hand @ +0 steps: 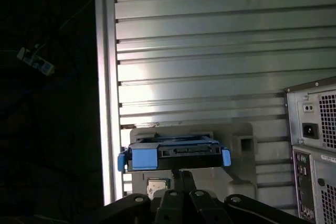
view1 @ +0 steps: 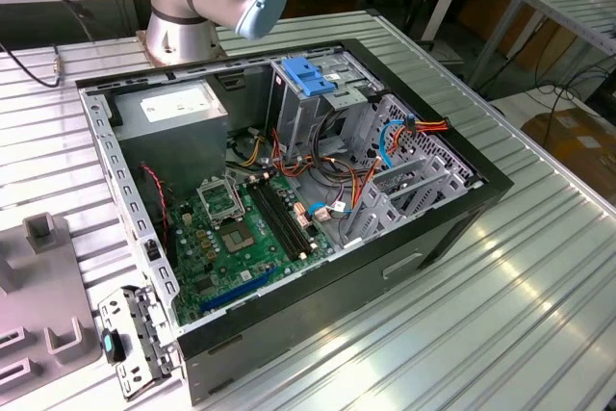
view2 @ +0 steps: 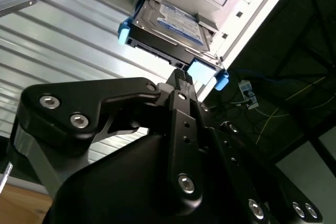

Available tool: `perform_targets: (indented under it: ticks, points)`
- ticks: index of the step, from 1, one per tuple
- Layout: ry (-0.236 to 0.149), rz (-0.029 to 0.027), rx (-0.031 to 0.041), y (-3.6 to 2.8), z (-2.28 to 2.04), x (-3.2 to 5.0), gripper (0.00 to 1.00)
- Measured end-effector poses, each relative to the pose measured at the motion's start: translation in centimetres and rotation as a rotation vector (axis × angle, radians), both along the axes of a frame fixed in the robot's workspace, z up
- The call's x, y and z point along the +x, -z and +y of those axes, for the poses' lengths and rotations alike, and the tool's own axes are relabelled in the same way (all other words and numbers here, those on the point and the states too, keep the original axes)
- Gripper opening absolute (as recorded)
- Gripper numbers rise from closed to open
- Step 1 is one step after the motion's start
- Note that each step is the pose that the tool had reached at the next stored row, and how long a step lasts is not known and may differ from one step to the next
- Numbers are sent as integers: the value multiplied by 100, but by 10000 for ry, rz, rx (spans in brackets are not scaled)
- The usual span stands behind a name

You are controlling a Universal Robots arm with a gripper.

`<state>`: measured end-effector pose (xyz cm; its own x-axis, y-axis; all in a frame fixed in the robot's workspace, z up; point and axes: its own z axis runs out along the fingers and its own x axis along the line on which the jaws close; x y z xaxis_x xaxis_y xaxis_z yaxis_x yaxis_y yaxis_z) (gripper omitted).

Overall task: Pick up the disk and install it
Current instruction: 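Reach for the disk, then pick up the disk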

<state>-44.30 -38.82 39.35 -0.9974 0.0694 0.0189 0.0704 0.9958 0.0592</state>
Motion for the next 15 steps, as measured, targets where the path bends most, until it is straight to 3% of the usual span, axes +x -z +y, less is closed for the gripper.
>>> perform_targets:
  ticks: [2, 3, 15]
  points:
    - [0, 10, 0, 1, 7, -144, 11]
    - [-3, 16, -1, 1, 8, -166, 11]
    - [-11, 15, 0, 1, 8, -172, 11]
